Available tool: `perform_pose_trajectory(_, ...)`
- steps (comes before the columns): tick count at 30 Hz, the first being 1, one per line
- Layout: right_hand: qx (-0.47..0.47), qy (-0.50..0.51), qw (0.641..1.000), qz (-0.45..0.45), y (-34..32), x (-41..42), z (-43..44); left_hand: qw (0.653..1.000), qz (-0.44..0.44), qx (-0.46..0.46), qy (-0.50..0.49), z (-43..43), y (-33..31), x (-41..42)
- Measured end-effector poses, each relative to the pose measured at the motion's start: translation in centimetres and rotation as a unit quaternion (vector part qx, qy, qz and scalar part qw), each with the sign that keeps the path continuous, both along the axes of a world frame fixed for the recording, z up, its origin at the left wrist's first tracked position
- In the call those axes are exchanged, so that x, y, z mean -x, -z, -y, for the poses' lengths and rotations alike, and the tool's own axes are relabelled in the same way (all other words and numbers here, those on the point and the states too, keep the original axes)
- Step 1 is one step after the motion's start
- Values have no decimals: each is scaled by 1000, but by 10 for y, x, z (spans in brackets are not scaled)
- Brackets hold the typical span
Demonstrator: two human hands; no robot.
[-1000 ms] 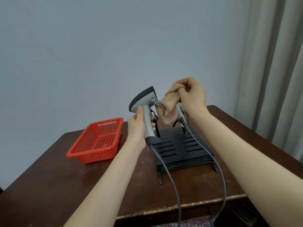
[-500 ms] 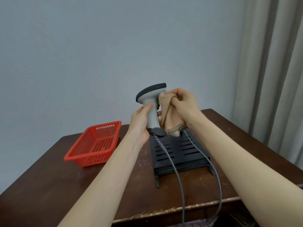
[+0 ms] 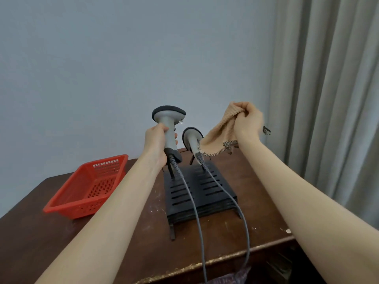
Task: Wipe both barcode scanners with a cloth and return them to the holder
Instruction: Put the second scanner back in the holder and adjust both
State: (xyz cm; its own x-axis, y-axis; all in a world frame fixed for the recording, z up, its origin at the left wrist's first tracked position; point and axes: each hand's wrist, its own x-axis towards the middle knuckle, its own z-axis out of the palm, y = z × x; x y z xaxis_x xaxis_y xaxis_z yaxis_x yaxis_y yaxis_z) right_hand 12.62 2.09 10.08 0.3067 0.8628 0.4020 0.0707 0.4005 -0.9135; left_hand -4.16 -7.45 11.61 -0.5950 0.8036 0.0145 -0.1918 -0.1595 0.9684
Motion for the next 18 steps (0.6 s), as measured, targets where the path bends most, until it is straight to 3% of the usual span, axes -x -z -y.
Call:
perform_pose_trajectory(4,49,-12,998,24,22,-4,-1,1000,-6,13,-8,-3,8,2)
perform_pose_trajectory(8,143,-52,979,138,53,-6,-4,999,-30,5,-13,-2,15,3)
perform_pose_trajectory(15,275,-182,873,359,92,-1,-6,997,-72,7,11,0,22,1)
perform_pose_trajectory(18,283,-146,830,458,96,5,-7,996,-85,16,14,0,22,1)
